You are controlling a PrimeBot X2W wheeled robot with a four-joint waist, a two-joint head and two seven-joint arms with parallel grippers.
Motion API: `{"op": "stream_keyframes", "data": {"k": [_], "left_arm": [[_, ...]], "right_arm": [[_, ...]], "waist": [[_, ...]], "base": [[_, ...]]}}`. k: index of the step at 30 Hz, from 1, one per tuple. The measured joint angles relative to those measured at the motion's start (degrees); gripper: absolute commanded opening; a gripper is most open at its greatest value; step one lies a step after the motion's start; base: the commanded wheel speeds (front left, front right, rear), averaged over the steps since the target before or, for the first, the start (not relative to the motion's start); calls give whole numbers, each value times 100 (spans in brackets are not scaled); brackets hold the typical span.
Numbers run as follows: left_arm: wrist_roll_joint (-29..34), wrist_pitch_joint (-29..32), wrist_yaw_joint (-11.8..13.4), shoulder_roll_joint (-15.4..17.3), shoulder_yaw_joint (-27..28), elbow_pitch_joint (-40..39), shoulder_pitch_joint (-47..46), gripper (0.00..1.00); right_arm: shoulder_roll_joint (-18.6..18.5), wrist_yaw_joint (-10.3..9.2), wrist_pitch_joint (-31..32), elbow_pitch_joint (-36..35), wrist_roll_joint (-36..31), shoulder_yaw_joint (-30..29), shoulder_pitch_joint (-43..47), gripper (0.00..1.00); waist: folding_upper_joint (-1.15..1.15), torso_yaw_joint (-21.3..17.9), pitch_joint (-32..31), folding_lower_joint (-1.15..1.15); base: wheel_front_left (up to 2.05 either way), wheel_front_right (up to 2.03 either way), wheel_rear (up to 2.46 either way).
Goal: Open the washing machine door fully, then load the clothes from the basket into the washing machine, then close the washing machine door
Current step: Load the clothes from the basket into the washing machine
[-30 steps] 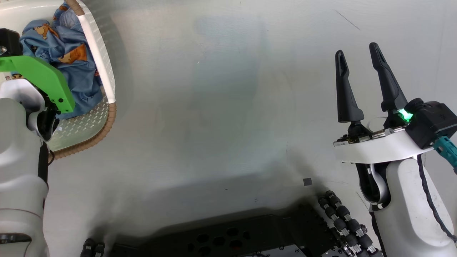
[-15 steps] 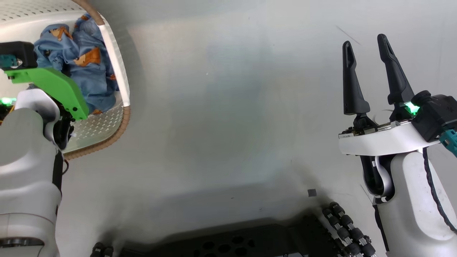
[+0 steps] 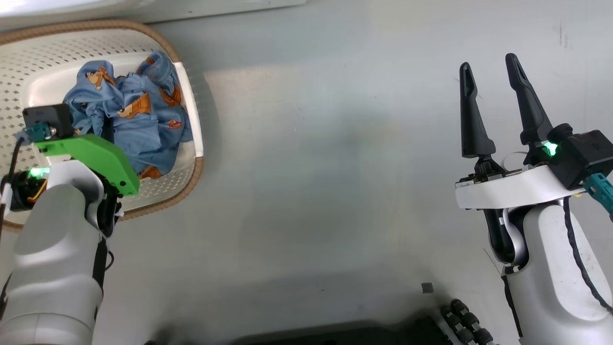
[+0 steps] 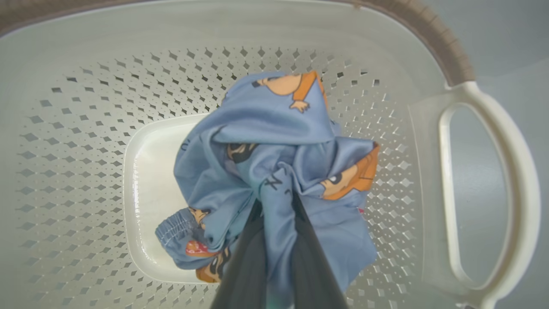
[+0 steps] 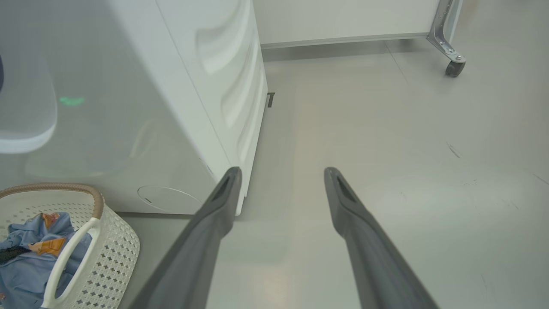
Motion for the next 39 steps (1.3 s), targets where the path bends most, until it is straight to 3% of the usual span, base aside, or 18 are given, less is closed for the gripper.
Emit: {"op": "stream_keyframes", "data": {"k": [10, 28, 39], "left_arm": [[-123, -798, 0, -77, -68, -87, 408, 0], [-339, -967, 0, -74, -92, -621, 1015, 0], [-331, -968, 0, 55, 300, -1789, 1382, 0]], "right_arm": [[-16, 1, 0, 181, -7, 0, 119, 100], [-40, 4, 1, 415, -7, 43, 377, 100], [-67, 5, 0, 533, -7, 48, 540, 100]], "waist": [[0, 147, -605, 0], [0, 340, -1581, 0], [0, 414, -2115, 0]], "base": [[0, 0, 0], [0, 0, 0], [0, 0, 0]]}}
